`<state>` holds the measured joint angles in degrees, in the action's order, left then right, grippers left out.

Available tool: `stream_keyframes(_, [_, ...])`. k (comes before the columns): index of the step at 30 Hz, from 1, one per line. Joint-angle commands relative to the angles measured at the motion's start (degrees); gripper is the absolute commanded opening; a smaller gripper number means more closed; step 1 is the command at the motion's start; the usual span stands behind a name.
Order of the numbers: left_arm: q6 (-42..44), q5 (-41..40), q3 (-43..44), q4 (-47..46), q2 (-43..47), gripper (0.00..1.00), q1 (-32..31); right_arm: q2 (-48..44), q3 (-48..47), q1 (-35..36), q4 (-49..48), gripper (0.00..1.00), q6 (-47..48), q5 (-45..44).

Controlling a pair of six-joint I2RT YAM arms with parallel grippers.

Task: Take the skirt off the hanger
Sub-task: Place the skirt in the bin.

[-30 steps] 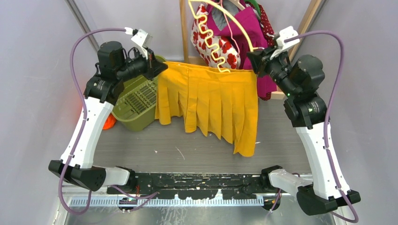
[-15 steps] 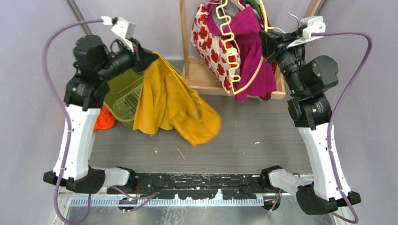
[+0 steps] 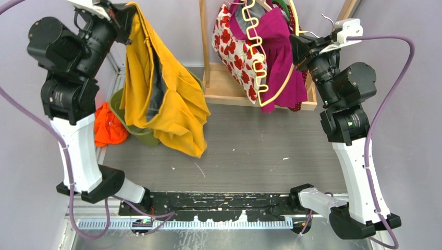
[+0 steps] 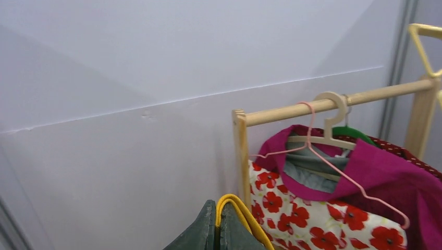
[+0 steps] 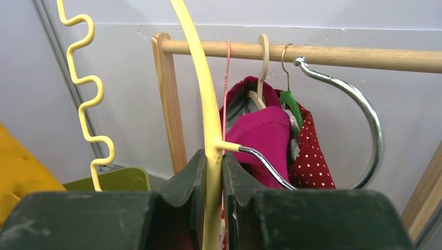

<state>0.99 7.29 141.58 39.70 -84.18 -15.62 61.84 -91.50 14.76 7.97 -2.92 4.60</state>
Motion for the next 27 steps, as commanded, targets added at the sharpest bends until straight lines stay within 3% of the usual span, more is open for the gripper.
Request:
stream_keyframes(1, [3.83,-9.68,5.01,-8.76,-4.28,0.00,0.28,-1.51,-0.43,-0.26,-2.66,0.01,1.42,-1.98])
stream_keyframes(9, [10.87,-19.81,1.36,-21.09,-5.69,0.00,1.91,-1.13,0.19,-0.23,-2.04,0.00,3.80,-3.83])
stream_keyframes(18, [15.81,-25.13,1.10,-32.20,-3.09,0.00,7.58,0.55,0.23,-0.25,-2.63,0.01,4.61,-4.28])
stream_keyframes(24, [26.62,-29.84,-8.20,-39.93,0.61,0.00,7.57,1.50,0.75,-0.24,-3.24,0.01,3.85,-3.33])
stream_keyframes(27, [26.59,-28.93,-16.95,-40.61,3.42,0.00,7.60,1.47,1.57,-0.22,-3.53,0.01,3.48,-2.96])
